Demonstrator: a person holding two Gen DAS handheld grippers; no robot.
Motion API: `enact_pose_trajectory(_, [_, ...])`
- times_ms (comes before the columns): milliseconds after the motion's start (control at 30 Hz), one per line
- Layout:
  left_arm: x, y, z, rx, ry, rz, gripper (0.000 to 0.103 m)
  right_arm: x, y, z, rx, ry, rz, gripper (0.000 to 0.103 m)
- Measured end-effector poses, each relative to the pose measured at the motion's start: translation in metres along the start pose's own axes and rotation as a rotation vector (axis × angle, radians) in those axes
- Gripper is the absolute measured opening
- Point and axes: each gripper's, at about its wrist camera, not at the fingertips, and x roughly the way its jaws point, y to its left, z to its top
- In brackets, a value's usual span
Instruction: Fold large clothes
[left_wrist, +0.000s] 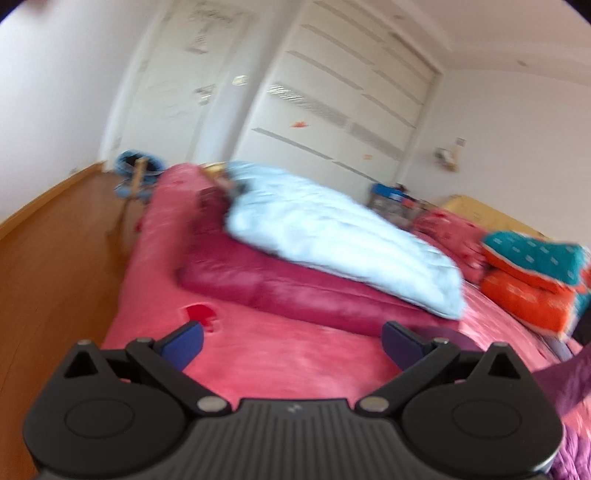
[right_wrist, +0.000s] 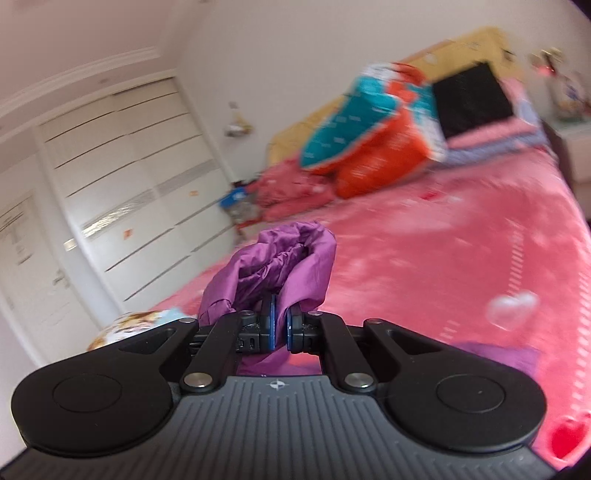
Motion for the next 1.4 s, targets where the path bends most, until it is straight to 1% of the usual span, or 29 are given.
enact_pose_trajectory(100, [-0.008, -0.024, -0.003, 0.067, 0.009, -0.07, 0.102, -0.008, -0.045, -0.016, 0.067, 0.022, -0.042, 0.006])
enact_pose_trajectory(167, [-0.01, -0.041, -0.008, 0.114, 0.029, -0.12, 0.102, -0.013, -0.072, -0.027, 0.1, 0.048, -0.072, 0.006])
enact_pose_trajectory(200, [-0.011, -0.048, -0.012, 0.136, 0.039, -0.135, 0.102, -0.013, -0.079, -0.034, 0.116, 0.062, -0.086, 0.006])
enact_pose_trajectory(233, [-0.011, -0.056, -0.016, 0.163, 0.051, -0.148, 0.102, -0.002, -0.082, -0.045, 0.129, 0.074, -0.097, 0.006])
enact_pose_trajectory(300, [-0.009, -0.073, -0.024, 0.211, 0.08, -0.169, 0.102, -0.004, -0.101, -0.055, 0.147, 0.098, -0.123, 0.006])
enact_pose_trajectory(333, [-0.008, -0.08, -0.029, 0.227, 0.093, -0.181, 0.102, 0.002, -0.107, -0.056, 0.152, 0.111, -0.133, 0.006])
enact_pose_trajectory(367, [-0.007, -0.086, -0.032, 0.239, 0.11, -0.196, 0.102, 0.004, -0.103, -0.06, 0.159, 0.125, -0.136, 0.006])
enact_pose_trajectory(467, [-0.001, -0.104, -0.042, 0.254, 0.174, -0.233, 0.102, 0.011, -0.116, -0.072, 0.168, 0.172, -0.149, 0.007])
enact_pose_trajectory(600, [0.003, -0.127, -0.051, 0.281, 0.222, -0.271, 0.102, 0.004, -0.129, -0.084, 0.165, 0.225, -0.17, 0.018])
enact_pose_trajectory(633, [0.005, -0.133, -0.053, 0.289, 0.238, -0.285, 0.102, 0.0, -0.132, -0.085, 0.174, 0.224, -0.162, 0.025])
enact_pose_trajectory(700, [0.011, -0.143, -0.056, 0.292, 0.271, -0.303, 0.102, -0.002, -0.138, -0.083, 0.17, 0.209, -0.167, 0.046])
enact_pose_trajectory(733, [0.014, -0.148, -0.058, 0.295, 0.29, -0.312, 0.101, -0.007, -0.139, -0.082, 0.161, 0.196, -0.178, 0.068])
enact_pose_trajectory(767, [0.017, -0.152, -0.061, 0.296, 0.308, -0.32, 0.1, -0.01, -0.14, -0.081, 0.155, 0.184, -0.183, 0.077])
enact_pose_trajectory(867, [0.027, -0.164, -0.07, 0.308, 0.35, -0.332, 0.095, -0.015, -0.147, -0.082, 0.148, 0.16, -0.196, 0.087])
enact_pose_trajectory(900, [0.03, -0.168, -0.073, 0.318, 0.359, -0.328, 0.094, -0.018, -0.148, -0.08, 0.147, 0.144, -0.201, 0.09])
enact_pose_trajectory(933, [0.034, -0.171, -0.075, 0.324, 0.366, -0.324, 0.094, -0.022, -0.149, -0.078, 0.149, 0.124, -0.199, 0.096])
enact_pose_trajectory(967, [0.037, -0.173, -0.077, 0.324, 0.373, -0.322, 0.094, -0.025, -0.151, -0.076, 0.155, 0.1, -0.193, 0.099])
enact_pose_trajectory(1000, [0.041, -0.174, -0.079, 0.32, 0.381, -0.32, 0.094, -0.028, -0.152, -0.073, 0.162, 0.079, -0.182, 0.1])
enact_pose_trajectory(1067, [0.049, -0.176, -0.082, 0.315, 0.398, -0.305, 0.094, -0.031, -0.152, -0.068, 0.178, 0.058, -0.133, 0.101])
enact_pose_trajectory(1100, [0.052, -0.177, -0.084, 0.314, 0.403, -0.299, 0.094, -0.031, -0.151, -0.067, 0.182, 0.057, -0.104, 0.101])
enact_pose_trajectory(1167, [0.057, -0.18, -0.087, 0.313, 0.405, -0.293, 0.094, -0.024, -0.145, -0.069, 0.159, 0.091, -0.065, 0.101])
enact_pose_trajectory(1300, [0.069, -0.188, -0.088, 0.312, 0.402, -0.286, 0.094, 0.001, -0.128, -0.085, 0.084, 0.171, -0.04, 0.101])
enact_pose_trajectory(1400, [0.08, -0.194, -0.086, 0.297, 0.384, -0.278, 0.094, 0.018, -0.116, -0.096, 0.02, 0.195, -0.082, 0.097])
